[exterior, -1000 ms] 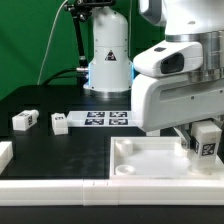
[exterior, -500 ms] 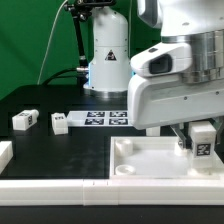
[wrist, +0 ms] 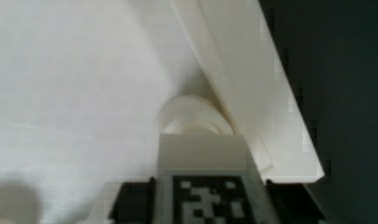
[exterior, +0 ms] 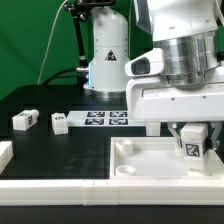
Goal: Assemble one leg
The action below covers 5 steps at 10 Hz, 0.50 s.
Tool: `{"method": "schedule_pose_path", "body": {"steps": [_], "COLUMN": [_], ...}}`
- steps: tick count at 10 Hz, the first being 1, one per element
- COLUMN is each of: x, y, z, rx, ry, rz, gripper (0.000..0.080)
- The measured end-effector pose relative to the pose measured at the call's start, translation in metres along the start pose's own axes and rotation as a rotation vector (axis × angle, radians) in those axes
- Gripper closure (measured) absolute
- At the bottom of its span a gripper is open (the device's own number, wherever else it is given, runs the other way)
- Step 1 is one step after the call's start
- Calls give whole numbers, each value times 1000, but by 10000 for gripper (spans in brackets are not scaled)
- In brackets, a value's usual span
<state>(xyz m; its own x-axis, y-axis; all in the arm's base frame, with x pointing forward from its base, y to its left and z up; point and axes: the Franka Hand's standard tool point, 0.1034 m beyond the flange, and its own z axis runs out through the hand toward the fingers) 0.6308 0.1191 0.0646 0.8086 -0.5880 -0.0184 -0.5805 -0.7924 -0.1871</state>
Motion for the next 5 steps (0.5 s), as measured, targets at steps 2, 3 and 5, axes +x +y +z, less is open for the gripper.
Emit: {"method": "schedule_pose_path", "body": {"steps": [2, 3, 5], "x": [-3, -3, -3], "y": [-3, -4, -4], "z": [1, 1, 1], "rx": [-11, -11, -9], "ry": [10, 11, 9], "rz": [226, 292, 240], "gripper": [506, 506, 506]}}
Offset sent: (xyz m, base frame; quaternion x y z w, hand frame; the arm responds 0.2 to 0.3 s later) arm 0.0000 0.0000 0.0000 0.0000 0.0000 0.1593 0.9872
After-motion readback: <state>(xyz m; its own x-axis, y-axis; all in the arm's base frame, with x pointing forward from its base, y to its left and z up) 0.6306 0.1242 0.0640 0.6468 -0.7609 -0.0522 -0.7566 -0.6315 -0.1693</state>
